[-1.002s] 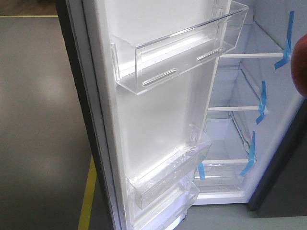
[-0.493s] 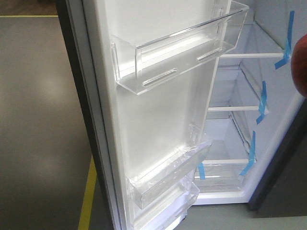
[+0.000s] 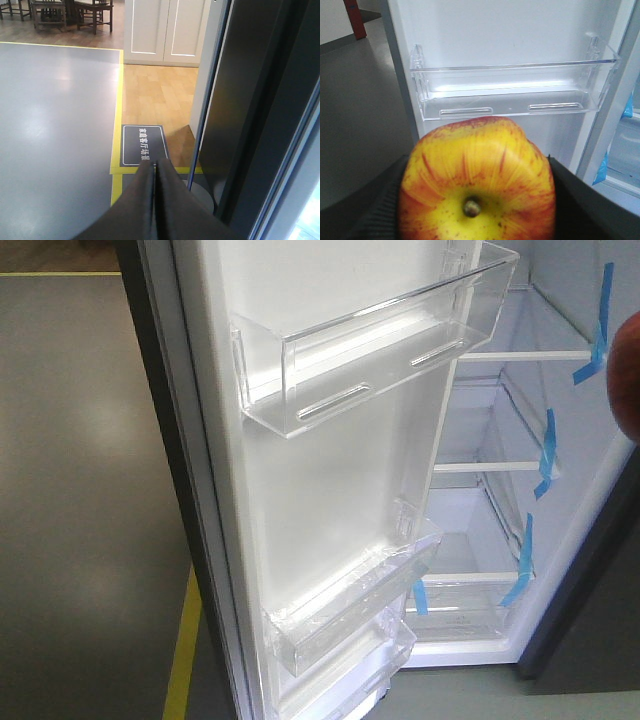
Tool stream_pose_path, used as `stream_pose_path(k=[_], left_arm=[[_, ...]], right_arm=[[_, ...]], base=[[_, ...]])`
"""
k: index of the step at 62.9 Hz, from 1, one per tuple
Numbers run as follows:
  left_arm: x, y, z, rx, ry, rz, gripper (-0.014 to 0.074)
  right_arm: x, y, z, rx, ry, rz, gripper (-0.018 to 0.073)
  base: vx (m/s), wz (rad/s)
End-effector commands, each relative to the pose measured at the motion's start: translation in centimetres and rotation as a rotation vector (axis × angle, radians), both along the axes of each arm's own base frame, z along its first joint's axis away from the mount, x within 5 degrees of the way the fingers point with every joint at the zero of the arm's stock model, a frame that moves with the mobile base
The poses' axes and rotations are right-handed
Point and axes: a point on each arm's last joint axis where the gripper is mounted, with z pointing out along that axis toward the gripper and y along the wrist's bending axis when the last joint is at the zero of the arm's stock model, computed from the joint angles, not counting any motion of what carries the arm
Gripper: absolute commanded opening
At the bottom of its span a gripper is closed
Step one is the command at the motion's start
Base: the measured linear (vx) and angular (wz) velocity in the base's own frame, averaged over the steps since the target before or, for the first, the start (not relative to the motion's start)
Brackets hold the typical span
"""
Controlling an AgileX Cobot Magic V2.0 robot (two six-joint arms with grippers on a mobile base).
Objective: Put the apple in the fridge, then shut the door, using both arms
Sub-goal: 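Move the right gripper with the apple up toward the top door bin, then lower the apple into the top clear door bin and open the right gripper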
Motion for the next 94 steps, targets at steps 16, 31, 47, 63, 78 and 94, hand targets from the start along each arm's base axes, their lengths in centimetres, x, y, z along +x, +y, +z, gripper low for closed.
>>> stream_pose_path(k=[16, 31, 47, 63, 78, 94], left_arm=[[0.1, -0.2, -0.2, -0.008, -0.044, -0.019, -0.0006], [0.1, -0.2, -0.2, -0.008, -0.044, -0.019, -0.0006], [0.1, -0.2, -0.2, -0.008, -0.044, -0.019, -0.0006], [0.1, -0.2, -0.2, -0.008, -0.044, -0.019, -0.0006], [0.1, -0.2, -0.2, -0.008, -0.044, -0.019, -0.0006], [0.1, -0.2, -0.2, -0.008, -0.044, -0.019, -0.0006]], right_arm=[[1.5, -0.4, 3.4, 0.196, -0.257, -0.059, -0.0006], [8.7, -0.1, 6.9, 0.285, -0.307, 0.183, -0.0006], [18.8, -0.5, 6.5, 0.304, -0.194, 0.296, -0.0003], [25.5, 2.2, 3.3, 0.219, -0.042, 0.327, 0.0018], [26.1, 2.2, 3.2, 0.161, -0.054, 0.271, 0.0204], [26.2, 2.1, 3.1, 0.170, -0.041, 0.255, 0.0581]], base=[[0.00, 0.00], [0.00, 0.00], [0.00, 0.00], [0.00, 0.00], [0.00, 0.00], [0.00, 0.00]])
